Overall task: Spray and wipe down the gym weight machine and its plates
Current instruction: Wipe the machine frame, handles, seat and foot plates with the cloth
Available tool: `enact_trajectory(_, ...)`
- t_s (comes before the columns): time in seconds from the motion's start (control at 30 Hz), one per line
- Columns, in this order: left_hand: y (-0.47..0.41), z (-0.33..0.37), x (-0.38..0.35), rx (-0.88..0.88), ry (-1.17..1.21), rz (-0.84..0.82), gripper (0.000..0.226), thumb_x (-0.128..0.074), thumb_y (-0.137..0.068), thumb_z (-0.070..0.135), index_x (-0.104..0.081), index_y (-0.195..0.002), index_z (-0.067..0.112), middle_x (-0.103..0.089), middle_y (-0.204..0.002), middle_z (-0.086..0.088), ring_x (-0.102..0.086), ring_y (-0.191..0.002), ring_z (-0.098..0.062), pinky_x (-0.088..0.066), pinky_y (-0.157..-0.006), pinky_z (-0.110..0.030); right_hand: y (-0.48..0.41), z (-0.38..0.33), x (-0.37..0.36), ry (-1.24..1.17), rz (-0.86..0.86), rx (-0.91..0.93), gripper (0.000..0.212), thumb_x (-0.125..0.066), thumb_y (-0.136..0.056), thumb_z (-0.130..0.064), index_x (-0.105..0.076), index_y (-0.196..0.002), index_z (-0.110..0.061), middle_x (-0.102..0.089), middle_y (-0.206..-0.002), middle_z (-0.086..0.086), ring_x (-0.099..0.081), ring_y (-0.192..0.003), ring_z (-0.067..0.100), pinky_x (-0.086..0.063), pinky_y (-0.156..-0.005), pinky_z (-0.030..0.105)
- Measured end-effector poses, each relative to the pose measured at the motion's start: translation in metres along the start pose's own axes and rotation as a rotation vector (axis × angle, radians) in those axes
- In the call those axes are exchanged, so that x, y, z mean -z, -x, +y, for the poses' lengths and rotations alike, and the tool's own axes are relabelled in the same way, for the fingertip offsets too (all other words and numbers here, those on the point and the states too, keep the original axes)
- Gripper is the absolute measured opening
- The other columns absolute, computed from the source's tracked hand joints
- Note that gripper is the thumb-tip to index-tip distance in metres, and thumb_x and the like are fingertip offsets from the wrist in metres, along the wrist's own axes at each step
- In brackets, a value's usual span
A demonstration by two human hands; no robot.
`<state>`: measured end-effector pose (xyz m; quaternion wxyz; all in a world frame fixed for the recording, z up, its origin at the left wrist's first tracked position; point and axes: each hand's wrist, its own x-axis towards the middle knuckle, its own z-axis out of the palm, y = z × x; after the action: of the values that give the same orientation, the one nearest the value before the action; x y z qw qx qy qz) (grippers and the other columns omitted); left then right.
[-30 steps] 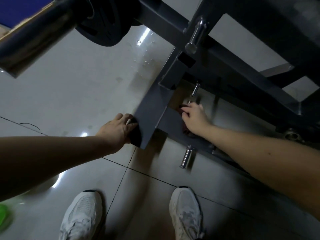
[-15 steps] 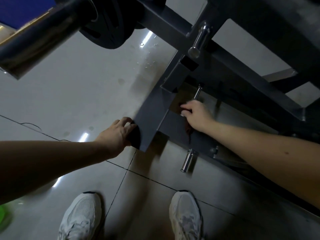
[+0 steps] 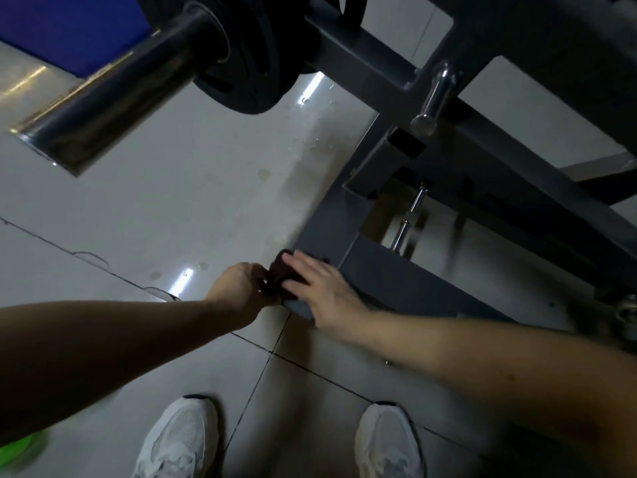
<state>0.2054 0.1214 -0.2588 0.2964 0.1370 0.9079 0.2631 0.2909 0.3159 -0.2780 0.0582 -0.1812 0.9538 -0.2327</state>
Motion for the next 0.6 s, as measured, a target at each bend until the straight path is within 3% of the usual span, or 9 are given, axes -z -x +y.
enact_trajectory(0.07, 0.0, 0.002, -0.001, -0.022, -0.028, 0.012, 0.019, -0.087, -0.076, 0.032, -0.071, -0.079, 0.021, -0.067, -0.071, 0.004, -0.062, -0.064, -0.012, -0.04, -0.049, -0.017, -0.015, 0.023, 0.015, 0.037, 0.049, -0.055, 0.046, -0.057, -0.097, -0.004, -0.058, -0.143, -0.011, -0.036, -0.162, 0.013, -0.029, -0.152, 0.031, -0.016, -0.122, 0.032)
enact_trajectory(0.13, 0.003, 0.002, -0.002, 0.014, -0.026, 0.018, 0.021, -0.087, -0.076, 0.034, -0.073, -0.088, 0.024, -0.068, -0.084, 0.005, -0.063, -0.073, -0.012, -0.048, -0.06, -0.023, -0.044, 0.063, 0.037, 0.072, 0.154, -0.262, 0.045, -0.052, -0.105, -0.012, -0.049, -0.15, -0.01, -0.033, -0.163, 0.015, -0.03, -0.151, 0.032, -0.014, -0.123, 0.025)
enact_trajectory(0.2, 0.005, 0.001, -0.003, 0.026, -0.021, 0.021, 0.026, -0.087, -0.077, 0.035, -0.073, -0.096, 0.026, -0.066, -0.092, 0.006, -0.062, -0.08, -0.013, -0.049, -0.068, -0.026, -0.065, 0.091, 0.055, 0.142, 0.133, -0.432, 0.046, -0.051, -0.103, -0.011, -0.05, -0.149, -0.015, -0.024, -0.167, 0.013, -0.029, -0.15, 0.036, -0.026, -0.123, 0.04)
enact_trajectory(0.27, 0.005, -0.001, -0.002, 0.0, -0.043, 0.023, 0.026, -0.085, -0.079, 0.035, -0.074, -0.1, 0.026, -0.065, -0.095, 0.006, -0.06, -0.08, -0.012, -0.049, -0.069, -0.026, -0.065, 0.082, 0.052, 0.193, 0.144, -0.476, 0.051, -0.054, -0.097, -0.008, -0.05, -0.147, -0.018, -0.019, -0.168, 0.01, -0.024, -0.151, 0.036, -0.033, -0.116, 0.047)
enact_trajectory(0.33, 0.003, -0.002, 0.0, -0.037, -0.065, -0.004, 0.02, -0.083, -0.082, 0.032, -0.075, -0.1, 0.024, -0.065, -0.094, 0.004, -0.059, -0.079, -0.011, -0.046, -0.067, -0.025, -0.042, 0.048, 0.031, 0.222, 0.189, -0.432, 0.058, -0.062, -0.084, -0.001, -0.058, -0.14, -0.016, -0.027, -0.166, 0.012, -0.028, -0.148, 0.038, -0.036, -0.106, 0.052)
enact_trajectory(0.4, 0.0, -0.005, 0.006, -0.091, -0.062, -0.032, 0.011, -0.081, -0.085, 0.025, -0.078, -0.094, 0.019, -0.071, -0.089, -0.002, -0.061, -0.077, -0.013, -0.044, -0.062, -0.021, -0.002, 0.006, 0.0, 0.126, 0.182, -0.259, 0.057, -0.066, -0.071, 0.002, -0.069, -0.125, -0.014, -0.042, -0.158, 0.014, -0.037, -0.14, 0.037, -0.041, -0.094, 0.056)
enact_trajectory(0.5, -0.003, -0.008, 0.012, -0.131, -0.037, -0.047, 0.01, -0.083, -0.084, 0.022, -0.081, -0.092, 0.017, -0.075, -0.087, -0.004, -0.065, -0.077, -0.013, -0.046, -0.061, -0.016, 0.044, -0.02, -0.021, 0.049, 0.011, 0.007, 0.053, -0.068, -0.069, 0.0, -0.072, -0.119, -0.018, -0.048, -0.153, 0.012, -0.037, -0.135, 0.031, -0.039, -0.088, 0.047)
enact_trajectory(0.6, -0.004, -0.003, 0.016, -0.148, -0.063, -0.061, 0.012, -0.083, -0.084, 0.021, -0.081, -0.093, 0.014, -0.075, -0.09, -0.007, -0.067, -0.081, -0.017, -0.047, -0.064, -0.018, 0.03, 0.005, -0.004, 0.118, -0.021, 0.099, 0.046, -0.066, -0.072, -0.006, -0.075, -0.116, -0.017, -0.058, -0.144, 0.014, -0.049, -0.127, 0.034, -0.037, -0.088, 0.044)
